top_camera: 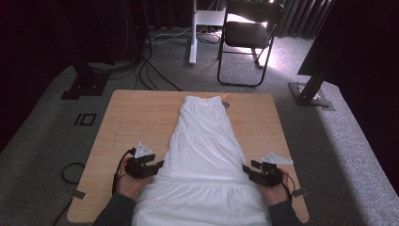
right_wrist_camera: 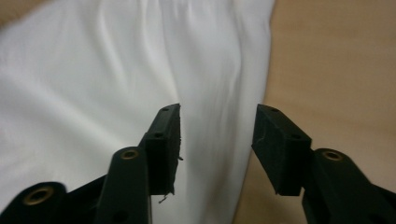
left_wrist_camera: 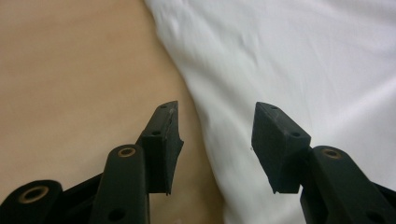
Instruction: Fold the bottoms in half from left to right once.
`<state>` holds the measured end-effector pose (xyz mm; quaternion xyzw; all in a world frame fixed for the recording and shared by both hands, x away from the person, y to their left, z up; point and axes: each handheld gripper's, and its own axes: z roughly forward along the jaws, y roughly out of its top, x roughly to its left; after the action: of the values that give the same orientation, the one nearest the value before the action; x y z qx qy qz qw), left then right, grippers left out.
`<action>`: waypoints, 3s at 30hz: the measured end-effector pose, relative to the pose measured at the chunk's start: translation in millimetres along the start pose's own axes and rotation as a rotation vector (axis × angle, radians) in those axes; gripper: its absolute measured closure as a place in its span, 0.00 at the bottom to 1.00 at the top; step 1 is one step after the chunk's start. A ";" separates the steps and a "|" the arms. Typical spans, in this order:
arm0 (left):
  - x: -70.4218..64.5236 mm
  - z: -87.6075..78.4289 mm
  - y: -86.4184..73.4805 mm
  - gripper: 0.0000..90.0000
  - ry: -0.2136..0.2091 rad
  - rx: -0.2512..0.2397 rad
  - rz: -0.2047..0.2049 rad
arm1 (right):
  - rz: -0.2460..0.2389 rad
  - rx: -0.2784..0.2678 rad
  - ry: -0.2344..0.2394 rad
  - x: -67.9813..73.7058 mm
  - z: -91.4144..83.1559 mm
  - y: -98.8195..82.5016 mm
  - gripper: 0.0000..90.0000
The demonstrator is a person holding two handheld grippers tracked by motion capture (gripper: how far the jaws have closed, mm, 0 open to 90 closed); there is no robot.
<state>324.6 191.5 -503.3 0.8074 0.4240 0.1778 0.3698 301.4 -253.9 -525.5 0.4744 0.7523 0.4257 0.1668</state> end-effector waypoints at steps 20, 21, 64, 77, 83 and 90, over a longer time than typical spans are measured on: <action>-4.0 65.2 0.8 0.91 -0.023 0.095 0.022 | -0.058 0.189 0.040 -20.0 152.4 94.5 0.91; -4.0 65.2 0.8 0.90 -0.023 0.095 0.022 | -0.058 0.189 0.040 -20.0 152.4 94.5 0.91; -20.0 110.0 66.0 0.64 0.012 0.050 0.129 | -0.052 0.113 -0.073 -19.1 109.5 44.6 0.93; -35.0 87.1 16.6 0.83 -0.081 0.082 0.102 | -0.115 0.141 -0.064 2.4 84.3 23.7 0.94; -39.2 79.0 8.4 0.82 -0.102 0.081 0.123 | -0.199 0.182 -0.027 16.4 67.8 19.5 0.82; -39.8 82.0 11.1 0.82 -0.098 0.083 0.126 | -0.162 0.047 0.014 9.6 64.2 64.2 0.84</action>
<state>357.1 118.3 -548.2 0.8548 0.3606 0.1436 0.3445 375.4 -202.6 -510.1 0.4128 0.7991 0.3963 0.1843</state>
